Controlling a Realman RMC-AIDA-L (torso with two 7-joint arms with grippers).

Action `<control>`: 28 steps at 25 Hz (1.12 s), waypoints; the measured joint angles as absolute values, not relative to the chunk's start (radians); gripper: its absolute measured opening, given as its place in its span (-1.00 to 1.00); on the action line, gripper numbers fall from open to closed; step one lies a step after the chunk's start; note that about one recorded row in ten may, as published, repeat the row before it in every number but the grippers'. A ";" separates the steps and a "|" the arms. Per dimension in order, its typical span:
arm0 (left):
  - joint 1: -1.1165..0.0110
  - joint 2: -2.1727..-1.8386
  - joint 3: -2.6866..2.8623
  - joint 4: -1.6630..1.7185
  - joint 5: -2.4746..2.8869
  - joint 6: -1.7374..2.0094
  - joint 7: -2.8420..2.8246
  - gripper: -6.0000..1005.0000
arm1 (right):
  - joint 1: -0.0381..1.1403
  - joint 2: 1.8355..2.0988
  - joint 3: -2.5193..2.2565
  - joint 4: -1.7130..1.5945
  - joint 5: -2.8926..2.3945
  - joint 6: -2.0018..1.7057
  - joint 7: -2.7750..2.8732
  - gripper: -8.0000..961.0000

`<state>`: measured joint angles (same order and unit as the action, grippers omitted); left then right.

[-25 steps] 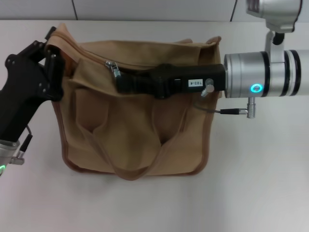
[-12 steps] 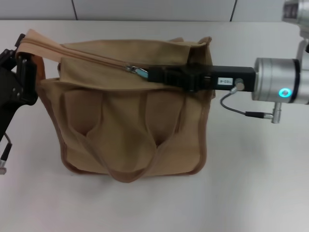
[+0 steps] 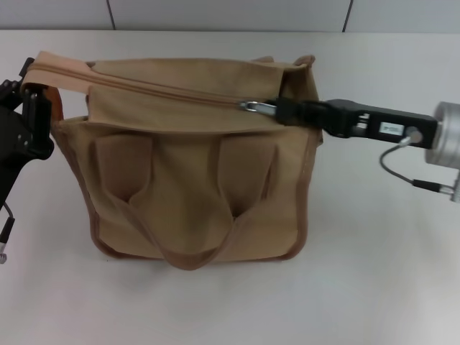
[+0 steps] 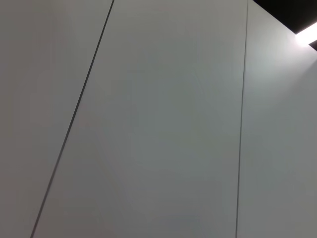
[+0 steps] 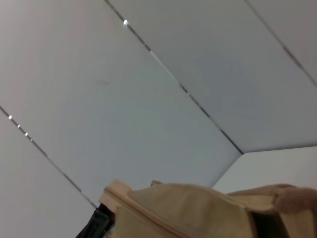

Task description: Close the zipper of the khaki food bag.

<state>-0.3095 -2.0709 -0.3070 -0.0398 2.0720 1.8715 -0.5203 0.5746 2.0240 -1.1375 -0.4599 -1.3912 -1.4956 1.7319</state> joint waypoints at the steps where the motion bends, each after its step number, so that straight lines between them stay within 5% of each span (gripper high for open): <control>1: -0.309 -2.071 -0.307 -0.040 2.072 1.868 -0.521 -0.95 | 0.567 2.022 -1.132 -0.460 -1.391 -1.499 1.732 -0.99; 13: -0.308 -2.072 -0.305 -0.039 2.073 1.857 -0.517 -0.95 | 0.489 2.013 -0.980 -0.460 -1.390 -1.598 1.678 -0.98; 28: -0.242 -2.074 -0.236 -0.040 2.081 1.840 -0.516 -0.88 | 0.474 2.056 -0.909 -0.456 -1.390 -1.658 1.449 -0.74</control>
<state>-0.2420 -2.0736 -0.2362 -0.0397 2.0809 1.8404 -0.5155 0.4739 2.0558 -0.9094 -0.4559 -1.3903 -1.6577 1.4491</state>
